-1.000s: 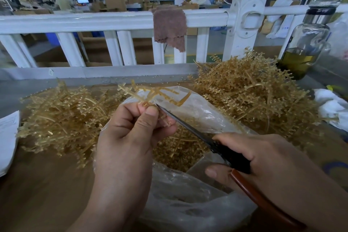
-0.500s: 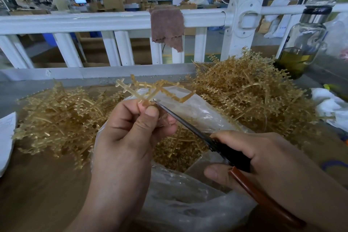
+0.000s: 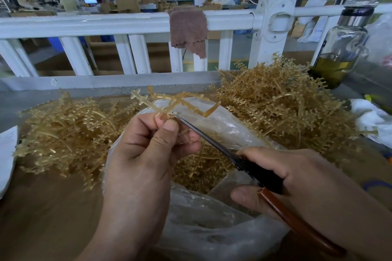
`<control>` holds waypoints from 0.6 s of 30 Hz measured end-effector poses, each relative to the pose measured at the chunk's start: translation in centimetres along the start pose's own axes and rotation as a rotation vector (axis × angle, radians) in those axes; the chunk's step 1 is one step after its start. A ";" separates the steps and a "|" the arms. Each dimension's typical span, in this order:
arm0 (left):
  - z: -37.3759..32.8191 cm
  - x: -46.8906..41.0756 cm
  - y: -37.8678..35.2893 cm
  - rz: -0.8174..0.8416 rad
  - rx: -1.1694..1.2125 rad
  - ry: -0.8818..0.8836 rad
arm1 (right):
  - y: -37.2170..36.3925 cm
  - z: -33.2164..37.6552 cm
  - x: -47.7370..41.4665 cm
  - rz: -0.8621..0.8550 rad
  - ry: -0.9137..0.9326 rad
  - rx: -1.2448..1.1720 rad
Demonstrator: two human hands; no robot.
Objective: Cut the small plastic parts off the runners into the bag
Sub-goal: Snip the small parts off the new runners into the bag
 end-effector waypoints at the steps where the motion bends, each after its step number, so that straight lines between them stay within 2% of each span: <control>1: 0.0 0.0 0.0 -0.003 0.000 -0.001 | 0.0 0.0 0.0 0.003 -0.001 -0.001; 18: 0.1 0.2 0.0 0.007 -0.011 -0.003 | 0.0 0.1 0.1 -0.081 0.033 0.044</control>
Point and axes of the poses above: each hand's wrist, its own x-axis away from the middle knuckle, its own y-axis out of the back of the hand, z = x × y, the point moved 4 cm from there along -x, towards the middle knuckle, and after that the axes turned 5 degrees about -y, right-handed, at the moved point
